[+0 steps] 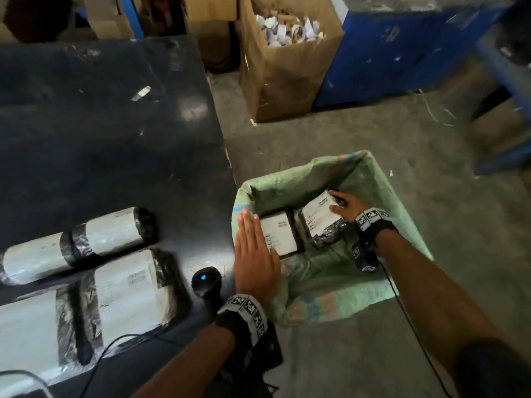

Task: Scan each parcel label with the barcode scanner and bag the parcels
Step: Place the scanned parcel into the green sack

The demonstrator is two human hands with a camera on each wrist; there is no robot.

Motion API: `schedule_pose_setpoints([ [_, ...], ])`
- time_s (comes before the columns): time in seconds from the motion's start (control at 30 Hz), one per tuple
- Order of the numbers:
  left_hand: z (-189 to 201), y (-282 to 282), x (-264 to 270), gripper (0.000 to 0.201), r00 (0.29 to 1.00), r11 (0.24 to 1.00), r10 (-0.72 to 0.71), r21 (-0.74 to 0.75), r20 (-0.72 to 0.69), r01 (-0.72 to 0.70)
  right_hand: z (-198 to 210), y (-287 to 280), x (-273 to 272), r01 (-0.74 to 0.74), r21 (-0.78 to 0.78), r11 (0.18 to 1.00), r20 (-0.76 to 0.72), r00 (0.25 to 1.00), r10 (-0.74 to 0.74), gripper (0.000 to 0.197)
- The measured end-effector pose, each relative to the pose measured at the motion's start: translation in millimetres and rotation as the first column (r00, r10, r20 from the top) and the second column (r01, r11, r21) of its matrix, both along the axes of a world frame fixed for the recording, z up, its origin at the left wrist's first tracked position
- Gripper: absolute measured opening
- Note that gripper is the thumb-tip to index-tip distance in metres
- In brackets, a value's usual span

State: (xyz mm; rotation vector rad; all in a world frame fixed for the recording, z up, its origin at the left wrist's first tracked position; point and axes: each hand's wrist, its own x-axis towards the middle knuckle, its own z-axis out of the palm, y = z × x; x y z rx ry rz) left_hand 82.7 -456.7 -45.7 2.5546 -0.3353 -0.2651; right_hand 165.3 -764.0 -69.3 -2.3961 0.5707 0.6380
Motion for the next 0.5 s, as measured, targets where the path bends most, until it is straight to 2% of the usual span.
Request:
schedule_pose_setpoints([
  [0.17, -7, 3, 3, 0.072, 0.999, 0.999, -0.038, -0.027, 0.023, 0.039, -66, -18, 7, 0.047, 0.051, 0.998, -0.014, 0.999, -0.046, 0.060],
  [0.3, -7, 1, 7, 0.078, 0.999, 0.998, -0.046, -0.050, 0.014, 0.047, -111, -28, 5, 0.093, 0.136, 0.986, 0.068, 0.992, -0.103, 0.061],
  [0.4, -8, -1, 11, 0.082, 1.000, 0.999, -0.025, -0.048, -0.005, 0.025, -129, -27, 1, 0.135, 0.154, 0.979, 0.107, 0.982, -0.153, 0.060],
  [0.5, -8, -4, 12, 0.084, 1.000, 0.998, -0.017, -0.059, -0.011, 0.016, -144, -34, 1, 0.125, 0.143, 0.982, 0.066, 0.989, -0.135, 0.061],
])
